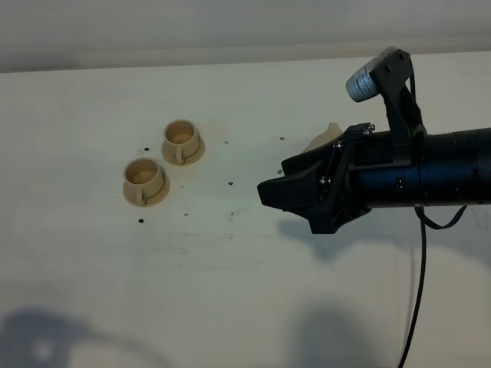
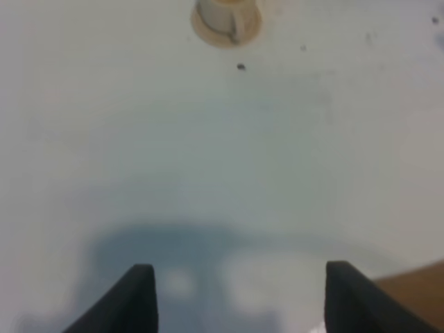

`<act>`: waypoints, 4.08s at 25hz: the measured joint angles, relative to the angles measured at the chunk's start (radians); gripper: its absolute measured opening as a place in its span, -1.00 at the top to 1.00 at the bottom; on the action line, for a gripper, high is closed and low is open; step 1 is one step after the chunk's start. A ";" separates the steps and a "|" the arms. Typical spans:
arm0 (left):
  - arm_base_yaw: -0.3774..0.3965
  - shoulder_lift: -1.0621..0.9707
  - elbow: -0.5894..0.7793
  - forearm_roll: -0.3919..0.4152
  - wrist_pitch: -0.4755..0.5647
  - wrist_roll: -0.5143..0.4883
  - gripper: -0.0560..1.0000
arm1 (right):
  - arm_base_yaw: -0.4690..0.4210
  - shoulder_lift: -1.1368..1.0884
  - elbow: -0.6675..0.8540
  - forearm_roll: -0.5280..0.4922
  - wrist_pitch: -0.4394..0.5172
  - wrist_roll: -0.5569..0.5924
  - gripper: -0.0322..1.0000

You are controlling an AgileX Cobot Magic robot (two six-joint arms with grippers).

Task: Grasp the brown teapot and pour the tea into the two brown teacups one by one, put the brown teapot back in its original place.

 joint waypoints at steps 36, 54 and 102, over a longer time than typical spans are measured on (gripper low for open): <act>0.239 -0.200 0.002 -0.001 0.001 0.001 -0.10 | 0.000 0.111 -0.361 -0.639 -0.029 0.814 -0.07; 0.239 -0.200 0.002 -0.001 0.001 0.001 -0.10 | 0.000 0.595 -0.886 -1.388 0.469 1.578 -0.07; 0.239 -0.200 0.002 -0.001 0.001 0.002 -0.10 | -0.009 0.811 -0.893 -1.375 0.453 1.806 -0.02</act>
